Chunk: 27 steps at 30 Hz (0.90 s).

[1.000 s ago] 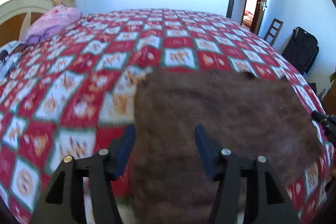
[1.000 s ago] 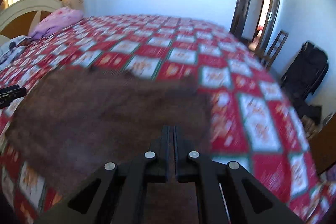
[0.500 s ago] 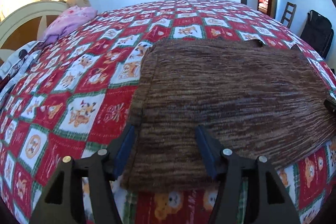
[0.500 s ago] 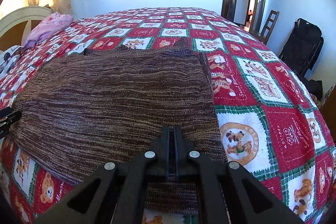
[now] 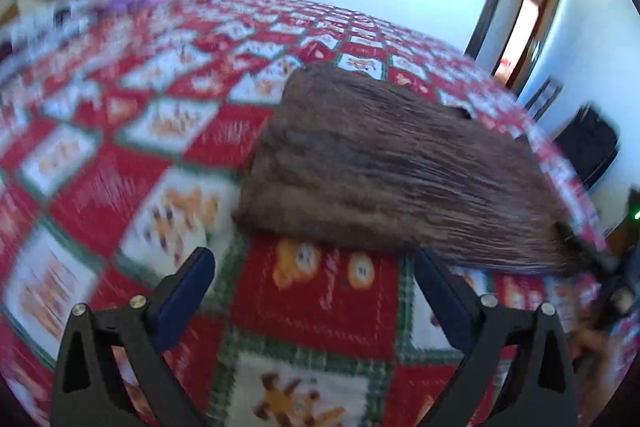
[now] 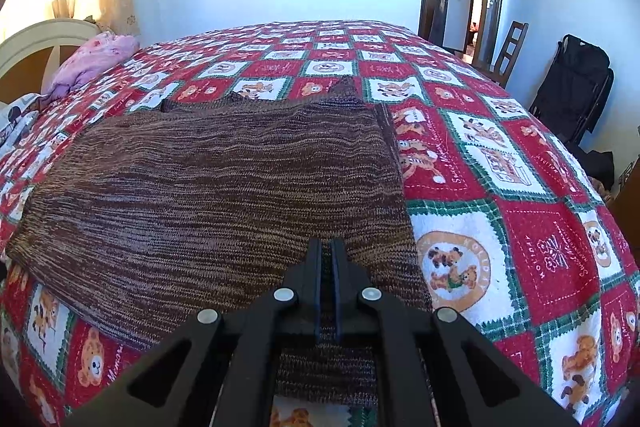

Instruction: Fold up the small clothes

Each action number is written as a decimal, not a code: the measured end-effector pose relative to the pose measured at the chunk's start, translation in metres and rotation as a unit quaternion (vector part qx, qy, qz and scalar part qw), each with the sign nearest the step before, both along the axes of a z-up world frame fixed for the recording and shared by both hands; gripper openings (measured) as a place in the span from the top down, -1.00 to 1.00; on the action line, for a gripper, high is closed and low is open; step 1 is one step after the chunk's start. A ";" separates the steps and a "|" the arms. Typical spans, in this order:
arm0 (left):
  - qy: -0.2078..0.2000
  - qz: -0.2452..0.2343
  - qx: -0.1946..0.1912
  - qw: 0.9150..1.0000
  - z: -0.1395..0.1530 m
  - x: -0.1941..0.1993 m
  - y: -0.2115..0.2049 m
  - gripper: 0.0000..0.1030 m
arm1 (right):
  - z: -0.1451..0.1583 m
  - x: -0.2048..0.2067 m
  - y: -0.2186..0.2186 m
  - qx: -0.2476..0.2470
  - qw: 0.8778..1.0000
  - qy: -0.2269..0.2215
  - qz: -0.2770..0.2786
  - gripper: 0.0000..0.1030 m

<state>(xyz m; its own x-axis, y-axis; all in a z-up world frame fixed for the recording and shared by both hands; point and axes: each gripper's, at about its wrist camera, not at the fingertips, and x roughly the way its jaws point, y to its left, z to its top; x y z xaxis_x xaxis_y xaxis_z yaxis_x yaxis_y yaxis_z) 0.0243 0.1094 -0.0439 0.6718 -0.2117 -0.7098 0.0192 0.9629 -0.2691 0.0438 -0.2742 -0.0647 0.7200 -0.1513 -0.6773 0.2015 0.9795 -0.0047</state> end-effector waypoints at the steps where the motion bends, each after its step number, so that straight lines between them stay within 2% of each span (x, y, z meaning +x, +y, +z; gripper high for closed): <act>1: 0.005 0.007 -0.016 1.000 -0.004 0.000 0.003 -0.85 | 0.000 0.000 -0.002 0.005 1.000 -0.001 0.000 0.91; 2: 0.004 0.019 -0.036 0.999 -0.007 -0.001 0.008 -0.75 | 0.000 0.000 -0.003 0.010 1.000 -0.002 0.001 0.91; 3: -0.009 0.030 -0.046 0.998 -0.007 -0.005 0.010 -0.70 | 0.000 0.000 -0.004 0.016 1.000 -0.004 0.001 0.91; 4: -0.026 0.037 -0.066 0.997 -0.006 -0.007 0.013 -0.56 | 0.000 -0.001 -0.006 0.021 1.000 -0.005 0.002 0.91; 6: -0.024 0.036 -0.099 0.994 -0.006 -0.002 0.013 -0.39 | -0.001 -0.001 -0.009 0.029 1.000 -0.007 0.003 0.91; 10: -0.012 0.073 -0.183 0.980 -0.011 0.004 0.014 -0.37 | -0.001 -0.002 -0.012 0.040 0.999 -0.010 0.004 0.91; 12: -0.007 0.078 -0.208 0.975 -0.013 0.006 0.009 -0.37 | -0.001 -0.002 -0.012 0.042 0.999 -0.011 0.004 0.91; 16: -0.015 0.080 -0.209 0.975 -0.013 0.027 0.004 -0.37 | -0.002 -0.002 -0.013 0.040 0.999 -0.010 0.004 0.91; 19: -0.014 0.096 -0.237 0.967 -0.015 0.043 0.012 -0.37 | -0.002 -0.002 -0.013 0.039 0.999 -0.010 0.004 0.91; 21: -0.013 0.096 -0.245 0.965 -0.015 0.042 0.015 -0.37 | -0.002 -0.002 -0.013 0.039 0.999 -0.011 0.004 0.91; 27: -0.023 0.106 -0.227 0.968 -0.017 0.030 0.024 -0.32 | -0.002 -0.001 -0.012 0.035 0.999 -0.010 0.004 0.90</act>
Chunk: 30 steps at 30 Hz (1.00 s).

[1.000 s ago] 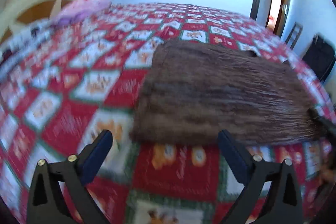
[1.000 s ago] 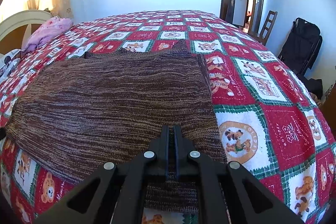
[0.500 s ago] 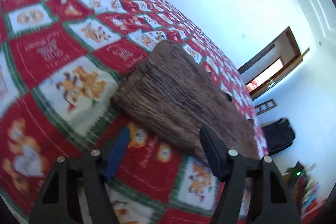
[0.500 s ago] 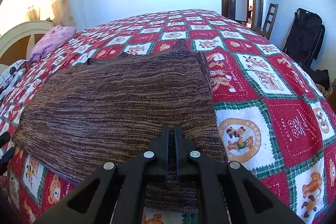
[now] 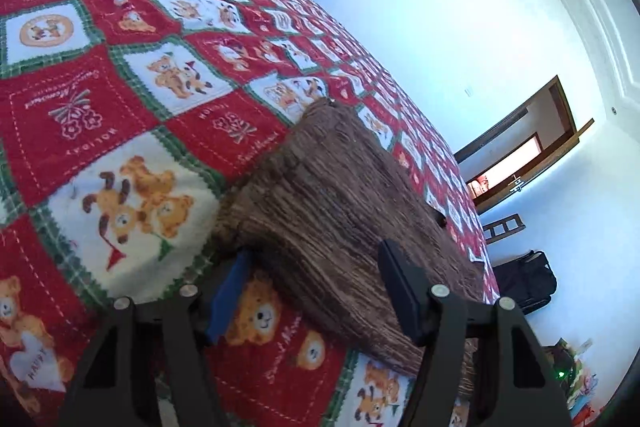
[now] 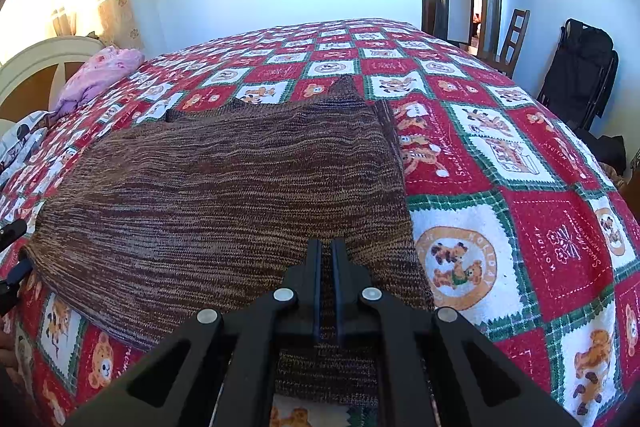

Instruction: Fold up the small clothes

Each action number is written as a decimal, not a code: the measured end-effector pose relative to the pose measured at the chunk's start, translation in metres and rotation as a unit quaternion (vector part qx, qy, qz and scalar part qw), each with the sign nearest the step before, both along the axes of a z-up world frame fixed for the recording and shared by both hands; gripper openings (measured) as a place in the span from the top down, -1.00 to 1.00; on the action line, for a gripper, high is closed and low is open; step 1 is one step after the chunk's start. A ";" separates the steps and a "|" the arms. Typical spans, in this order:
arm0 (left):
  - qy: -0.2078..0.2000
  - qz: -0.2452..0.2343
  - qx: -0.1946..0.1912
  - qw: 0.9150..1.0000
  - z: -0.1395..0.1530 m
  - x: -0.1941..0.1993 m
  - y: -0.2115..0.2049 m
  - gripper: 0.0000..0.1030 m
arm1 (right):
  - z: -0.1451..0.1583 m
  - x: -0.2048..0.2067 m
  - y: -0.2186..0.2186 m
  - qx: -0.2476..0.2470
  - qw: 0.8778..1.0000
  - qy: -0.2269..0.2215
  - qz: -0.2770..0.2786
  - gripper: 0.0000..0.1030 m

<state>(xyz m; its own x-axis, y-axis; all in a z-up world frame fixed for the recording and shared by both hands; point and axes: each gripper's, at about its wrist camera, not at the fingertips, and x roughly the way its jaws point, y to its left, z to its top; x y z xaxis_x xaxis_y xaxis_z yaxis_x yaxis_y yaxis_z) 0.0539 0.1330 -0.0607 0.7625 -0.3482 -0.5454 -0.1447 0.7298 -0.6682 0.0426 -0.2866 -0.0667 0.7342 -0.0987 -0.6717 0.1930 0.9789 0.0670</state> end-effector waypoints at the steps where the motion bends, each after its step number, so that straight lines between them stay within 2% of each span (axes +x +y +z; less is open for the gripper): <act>1: 0.001 0.001 0.001 1.000 -0.001 0.002 0.000 -0.32 | 0.000 0.000 0.000 0.000 1.000 0.000 0.000 0.91; 6: 0.010 0.024 -0.009 1.000 -0.001 0.011 0.001 -0.32 | 0.000 0.000 0.000 0.002 1.000 -0.001 0.000 0.90; 7: 0.011 0.024 -0.007 1.000 -0.001 0.011 0.001 -0.22 | 0.000 0.000 0.000 0.002 1.000 -0.001 0.000 0.90; 9: 0.020 0.028 0.002 0.999 -0.003 0.010 0.002 0.35 | 0.000 0.001 0.000 0.001 1.000 -0.001 0.000 0.91; 10: 0.031 0.029 -0.001 0.999 -0.008 0.010 0.006 0.86 | 0.000 0.000 0.000 0.002 1.000 -0.001 0.000 0.90; 12: 0.023 0.024 -0.046 0.998 -0.018 0.004 0.017 0.85 | 0.000 0.000 0.000 0.002 1.000 -0.001 0.000 0.90; 13: 0.020 0.022 -0.047 0.998 -0.018 0.001 0.019 0.84 | 0.000 0.000 0.000 0.002 1.000 -0.001 0.000 0.90; 16: 0.012 0.008 0.008 1.000 -0.012 -0.003 0.009 0.78 | 0.000 0.000 0.000 0.002 1.000 -0.002 0.000 0.90; 18: 0.013 0.012 0.006 1.000 -0.012 -0.007 0.009 0.67 | 0.000 0.000 0.000 0.002 1.000 -0.002 0.000 0.90; 20: 0.010 0.008 -0.034 0.999 -0.014 -0.006 0.014 0.35 | 0.000 0.000 0.000 0.002 1.000 -0.002 0.000 0.90; 21: 0.013 0.007 -0.046 0.999 -0.014 -0.003 0.015 0.29 | 0.000 0.000 0.001 0.002 1.000 -0.002 0.000 0.90; 25: 0.013 0.024 -0.056 0.998 -0.008 0.009 0.014 -0.03 | 0.000 0.000 0.000 0.001 1.000 -0.001 0.000 0.90; 28: 0.006 0.035 -0.013 0.999 -0.004 0.018 0.009 0.00 | 0.000 0.001 0.001 0.001 1.000 -0.001 0.000 0.90; 29: 0.011 0.035 0.006 0.999 -0.004 0.020 0.006 0.20 | 0.000 0.000 0.001 0.000 1.000 -0.001 0.000 0.90; 30: 0.013 0.035 0.016 0.999 -0.005 0.020 0.006 0.31 | 0.000 0.000 0.001 0.000 1.000 -0.001 0.000 0.90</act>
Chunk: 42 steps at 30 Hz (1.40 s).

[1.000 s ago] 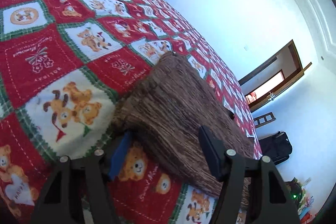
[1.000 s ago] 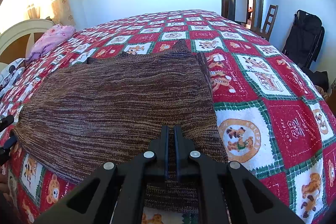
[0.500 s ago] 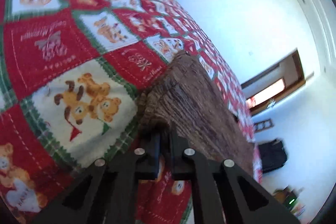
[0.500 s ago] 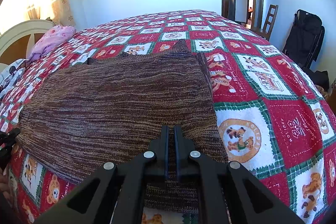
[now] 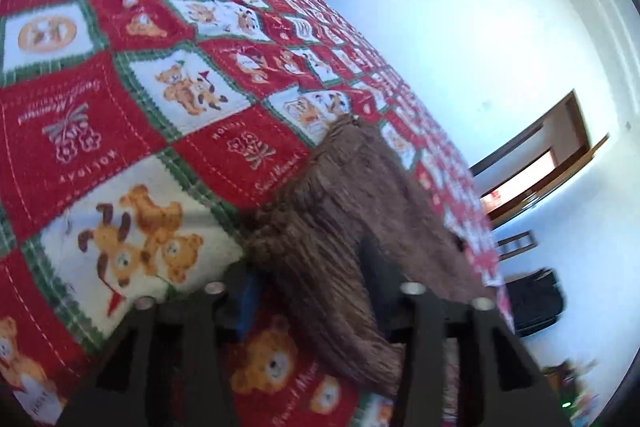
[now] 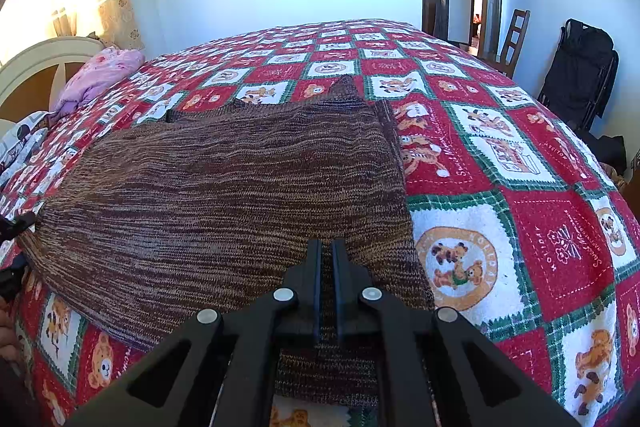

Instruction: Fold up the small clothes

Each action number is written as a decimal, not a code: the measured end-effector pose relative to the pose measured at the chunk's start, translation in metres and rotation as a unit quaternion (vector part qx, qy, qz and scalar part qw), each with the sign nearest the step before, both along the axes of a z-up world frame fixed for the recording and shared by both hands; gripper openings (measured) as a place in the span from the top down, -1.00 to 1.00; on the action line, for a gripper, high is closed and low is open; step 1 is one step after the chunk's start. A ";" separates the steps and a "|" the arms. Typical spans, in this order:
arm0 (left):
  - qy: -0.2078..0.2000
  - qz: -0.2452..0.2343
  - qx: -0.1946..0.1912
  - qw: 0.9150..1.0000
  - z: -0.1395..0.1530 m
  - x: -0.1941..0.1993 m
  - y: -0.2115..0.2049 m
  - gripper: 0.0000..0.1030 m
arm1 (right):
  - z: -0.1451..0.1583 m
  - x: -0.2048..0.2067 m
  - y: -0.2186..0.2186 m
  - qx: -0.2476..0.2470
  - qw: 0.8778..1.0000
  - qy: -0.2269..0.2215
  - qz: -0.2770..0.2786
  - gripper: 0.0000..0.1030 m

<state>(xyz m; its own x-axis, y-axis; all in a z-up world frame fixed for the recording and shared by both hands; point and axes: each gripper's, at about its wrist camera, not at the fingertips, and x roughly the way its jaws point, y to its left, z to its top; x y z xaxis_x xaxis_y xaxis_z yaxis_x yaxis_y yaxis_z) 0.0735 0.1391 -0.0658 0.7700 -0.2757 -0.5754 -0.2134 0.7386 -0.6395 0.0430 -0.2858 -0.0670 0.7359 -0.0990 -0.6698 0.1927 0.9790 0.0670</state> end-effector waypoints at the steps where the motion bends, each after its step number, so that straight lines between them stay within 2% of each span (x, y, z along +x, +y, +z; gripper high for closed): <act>1: 0.005 0.000 0.010 1.000 -0.002 -0.001 0.001 0.65 | 0.000 0.000 0.000 0.000 1.000 0.000 0.000 0.90; 2: 0.013 -0.003 0.011 1.000 -0.006 -0.002 0.004 0.78 | 0.000 0.000 0.000 0.000 1.000 0.000 0.000 0.90; 5: 0.000 -0.011 -0.035 0.999 -0.012 -0.011 0.017 0.81 | 0.000 0.000 0.000 -0.001 1.000 0.000 0.000 0.90; 6: -0.002 -0.015 -0.033 0.999 -0.012 -0.011 0.018 0.81 | 0.000 0.000 0.000 -0.002 1.000 -0.001 0.000 0.90; 10: -0.019 -0.034 0.029 0.999 -0.006 -0.013 0.007 0.81 | 0.008 0.002 0.008 -0.028 0.999 0.007 -0.018 0.91; 13: -0.022 -0.038 0.043 0.998 -0.004 -0.012 0.005 0.77 | 0.031 0.009 0.036 -0.004 1.000 -0.021 0.022 0.91; 16: -0.014 -0.038 0.038 0.998 -0.005 -0.007 0.007 0.75 | 0.045 0.048 0.082 0.018 0.996 -0.016 0.088 0.91; 19: -0.014 -0.045 0.038 0.998 -0.007 -0.004 0.009 0.72 | 0.045 0.093 0.110 0.028 0.994 -0.008 0.105 0.91; 21: -0.017 -0.048 0.029 0.998 -0.010 -0.004 0.010 0.72 | 0.034 0.129 0.120 0.052 0.993 0.014 0.103 0.91; 24: -0.025 -0.050 0.014 0.998 -0.013 -0.005 0.014 0.71 | 0.004 0.156 0.132 0.035 0.994 0.060 0.090 0.92; 26: -0.029 -0.050 0.015 0.998 -0.013 -0.006 0.013 0.71 | 0.001 0.155 0.131 0.038 0.994 0.050 0.090 0.92; 31: -0.036 -0.049 0.008 0.998 -0.014 -0.008 0.014 0.71 | 0.005 0.157 0.131 0.035 0.993 0.061 0.093 0.91; 33: -0.041 -0.050 -0.002 0.998 -0.015 -0.009 0.016 0.71 | 0.014 0.158 0.141 0.012 0.993 0.068 0.091 0.90; 35: -0.043 -0.050 -0.007 0.998 -0.016 -0.009 0.017 0.71 | 0.034 0.158 0.155 0.031 0.992 0.047 0.115 0.90; 36: -0.044 -0.049 -0.007 0.998 -0.016 -0.009 0.017 0.71 | 0.045 0.160 0.167 0.046 0.989 0.037 0.134 0.87; 37: -0.044 -0.049 -0.008 0.998 -0.016 -0.009 0.017 0.71 | 0.051 0.163 0.179 0.056 0.986 0.037 0.153 0.55; 38: -0.045 -0.049 -0.010 0.998 -0.016 -0.009 0.017 0.71 | 0.054 0.168 0.190 0.062 0.983 0.042 0.170 0.03; 39: -0.046 -0.049 -0.012 0.998 -0.016 -0.009 0.018 0.71 | 0.055 0.176 0.206 0.065 0.979 0.053 0.188 -0.17; 40: -0.048 -0.049 -0.015 0.998 -0.016 -0.009 0.018 0.71 | 0.055 0.182 0.218 0.063 0.977 0.057 0.196 -0.24; 42: -0.051 -0.050 -0.020 0.997 -0.016 -0.010 0.019 0.71 | 0.051 0.194 0.240 0.052 0.974 0.070 0.211 -0.24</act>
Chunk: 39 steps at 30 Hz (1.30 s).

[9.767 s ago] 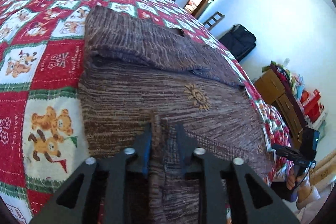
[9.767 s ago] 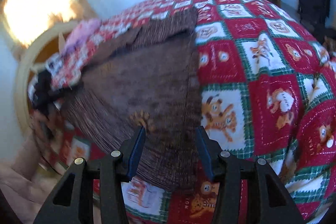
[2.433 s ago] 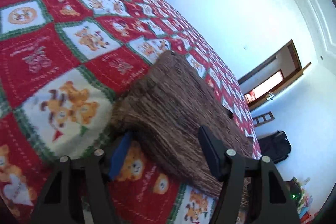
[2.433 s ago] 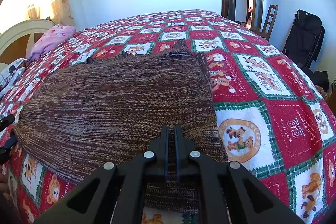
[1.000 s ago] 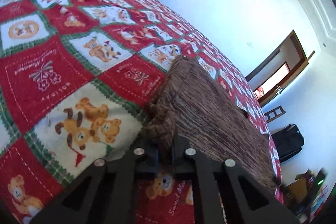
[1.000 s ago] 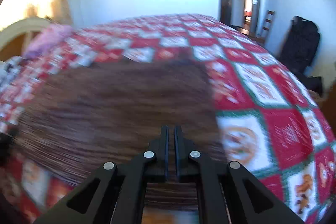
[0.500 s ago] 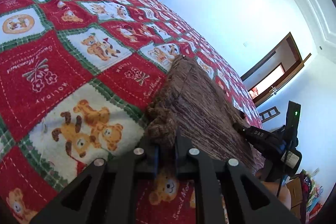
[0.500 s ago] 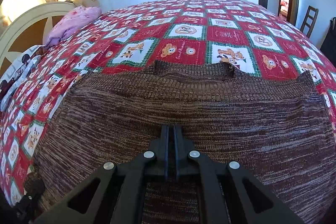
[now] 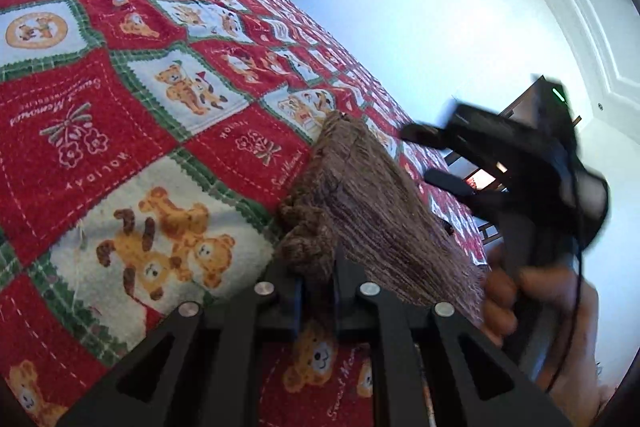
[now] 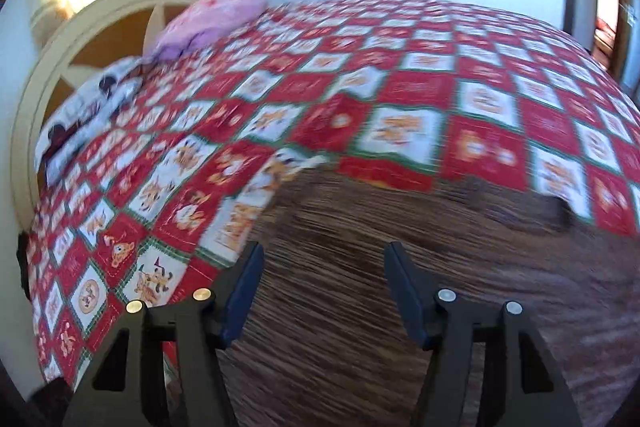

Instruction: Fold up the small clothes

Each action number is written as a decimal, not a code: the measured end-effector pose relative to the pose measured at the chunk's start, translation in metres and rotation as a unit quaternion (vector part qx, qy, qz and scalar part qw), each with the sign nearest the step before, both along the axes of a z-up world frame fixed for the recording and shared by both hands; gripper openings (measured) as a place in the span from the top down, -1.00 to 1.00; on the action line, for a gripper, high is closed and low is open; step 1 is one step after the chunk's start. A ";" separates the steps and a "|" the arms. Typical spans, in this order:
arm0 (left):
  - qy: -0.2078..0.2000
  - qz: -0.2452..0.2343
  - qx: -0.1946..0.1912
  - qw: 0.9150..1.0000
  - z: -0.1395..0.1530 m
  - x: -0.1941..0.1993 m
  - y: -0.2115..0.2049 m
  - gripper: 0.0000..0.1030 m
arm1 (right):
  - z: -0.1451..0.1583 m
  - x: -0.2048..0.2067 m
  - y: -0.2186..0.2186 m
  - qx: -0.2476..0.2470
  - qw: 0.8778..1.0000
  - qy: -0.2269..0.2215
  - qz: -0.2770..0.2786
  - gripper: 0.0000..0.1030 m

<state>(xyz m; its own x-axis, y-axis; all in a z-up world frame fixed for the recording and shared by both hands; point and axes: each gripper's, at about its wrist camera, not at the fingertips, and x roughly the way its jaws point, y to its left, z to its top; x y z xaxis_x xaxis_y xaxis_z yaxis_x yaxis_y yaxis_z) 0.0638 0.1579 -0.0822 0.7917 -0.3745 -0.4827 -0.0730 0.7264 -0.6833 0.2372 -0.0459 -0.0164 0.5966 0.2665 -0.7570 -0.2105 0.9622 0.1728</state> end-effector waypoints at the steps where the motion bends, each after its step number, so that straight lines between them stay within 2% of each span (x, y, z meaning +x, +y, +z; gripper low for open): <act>1: -0.001 0.000 -0.003 1.000 0.000 0.000 0.000 0.71 | -0.005 0.007 0.014 0.000 1.000 0.011 0.010 -0.24; 3: -0.003 0.000 -0.005 1.000 -0.001 -0.001 0.001 0.71 | -0.016 0.019 0.035 0.011 0.999 0.038 0.032 -0.23; 5: -0.003 0.000 -0.006 1.000 0.000 -0.001 0.001 0.71 | -0.028 0.026 0.054 -0.011 0.997 0.055 0.048 -0.23; 8: -0.004 -0.001 -0.008 1.000 0.000 -0.001 0.001 0.71 | -0.039 0.027 0.083 -0.084 0.993 0.033 0.072 -0.23; 12: -0.005 0.000 -0.010 1.000 0.000 -0.003 0.001 0.71 | -0.051 0.020 0.099 -0.164 0.982 0.005 0.094 -0.20; 13: -0.005 0.000 -0.009 1.000 0.000 -0.003 0.000 0.71 | -0.052 0.018 0.099 -0.175 0.980 -0.003 0.097 -0.16; 15: -0.005 0.000 -0.010 1.000 0.000 -0.003 0.001 0.71 | -0.051 0.018 0.093 -0.172 0.981 -0.003 0.089 0.05; 16: -0.006 -0.001 -0.011 1.000 0.000 -0.003 0.001 0.71 | -0.050 0.020 0.090 -0.172 0.982 -0.004 0.082 0.29; 17: -0.008 -0.003 -0.015 1.000 -0.001 -0.003 0.001 0.71 | -0.048 0.022 0.085 -0.168 0.983 -0.003 0.076 0.43; 20: -0.008 -0.004 -0.016 1.000 -0.001 -0.001 0.001 0.71 | -0.045 0.025 0.070 -0.131 0.989 0.004 0.070 0.66; 22: -0.006 -0.006 -0.012 1.000 0.001 0.000 0.000 0.72 | -0.041 0.024 0.063 -0.097 0.993 0.012 0.065 0.75; 25: -0.006 -0.016 -0.003 1.000 0.004 0.003 -0.002 0.77 | -0.031 0.021 0.045 -0.032 0.998 0.019 0.058 0.78; 28: -0.011 -0.043 0.033 0.998 0.015 0.004 -0.014 0.79 | -0.013 0.017 0.019 0.030 0.998 0.017 0.046 0.78; 31: -0.033 -0.060 0.089 0.994 0.030 0.002 -0.029 0.79 | 0.003 0.012 -0.002 0.054 0.998 0.009 0.042 0.78; 34: -0.062 -0.090 0.145 0.983 0.048 0.000 -0.053 0.79 | 0.015 0.006 -0.026 0.070 0.997 0.008 0.033 0.78; 37: -0.097 -0.133 0.198 0.966 0.069 -0.007 -0.086 0.79 | 0.023 0.001 -0.058 0.081 0.997 0.007 0.018 0.79; 39: -0.115 -0.157 0.219 0.956 0.076 -0.011 -0.104 0.79 | 0.026 -0.002 -0.080 0.080 0.997 0.005 0.007 0.80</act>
